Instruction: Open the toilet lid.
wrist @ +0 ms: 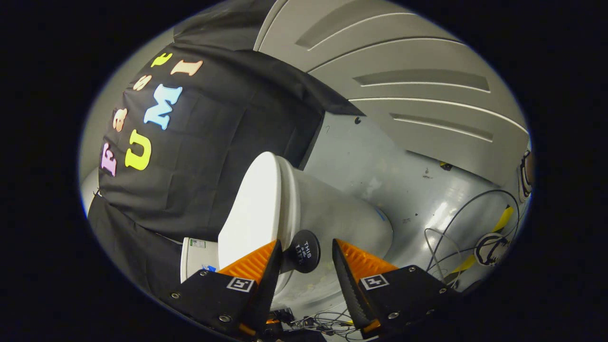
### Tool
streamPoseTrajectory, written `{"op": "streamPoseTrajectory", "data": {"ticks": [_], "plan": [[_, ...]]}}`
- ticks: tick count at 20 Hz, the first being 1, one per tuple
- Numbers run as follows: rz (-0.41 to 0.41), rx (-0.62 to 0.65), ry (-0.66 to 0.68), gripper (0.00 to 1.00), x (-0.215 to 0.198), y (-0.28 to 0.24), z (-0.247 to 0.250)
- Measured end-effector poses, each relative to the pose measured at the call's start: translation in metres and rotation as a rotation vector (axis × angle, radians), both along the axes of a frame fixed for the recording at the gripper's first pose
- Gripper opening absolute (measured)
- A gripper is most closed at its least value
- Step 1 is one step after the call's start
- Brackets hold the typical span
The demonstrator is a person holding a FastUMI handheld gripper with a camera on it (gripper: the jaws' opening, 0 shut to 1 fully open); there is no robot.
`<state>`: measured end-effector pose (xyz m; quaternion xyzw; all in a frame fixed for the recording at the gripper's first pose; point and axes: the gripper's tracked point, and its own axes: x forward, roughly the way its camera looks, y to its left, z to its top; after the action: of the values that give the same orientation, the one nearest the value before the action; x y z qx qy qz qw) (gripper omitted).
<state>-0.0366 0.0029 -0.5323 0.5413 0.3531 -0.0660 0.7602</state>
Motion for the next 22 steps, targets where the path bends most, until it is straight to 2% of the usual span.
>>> {"op": "streamPoseTrajectory", "data": {"ticks": [5, 7, 8, 15, 18, 22], "plan": [[-0.017, 0.040, -0.064, 0.53, 0.014, 0.002, 0.003], [-0.014, 0.029, -0.097, 0.45, 0.013, 0.002, 0.009], [-0.010, 0.017, -0.104, 0.37, 0.015, 0.003, 0.006], [-0.041, 0.005, -0.080, 0.23, 0.016, 0.001, 0.009], [-0.056, -0.003, -0.078, 0.13, 0.015, 0.001, 0.014], [-0.100, -0.020, -0.076, 0.11, 0.016, 0.001, 0.018]]}}
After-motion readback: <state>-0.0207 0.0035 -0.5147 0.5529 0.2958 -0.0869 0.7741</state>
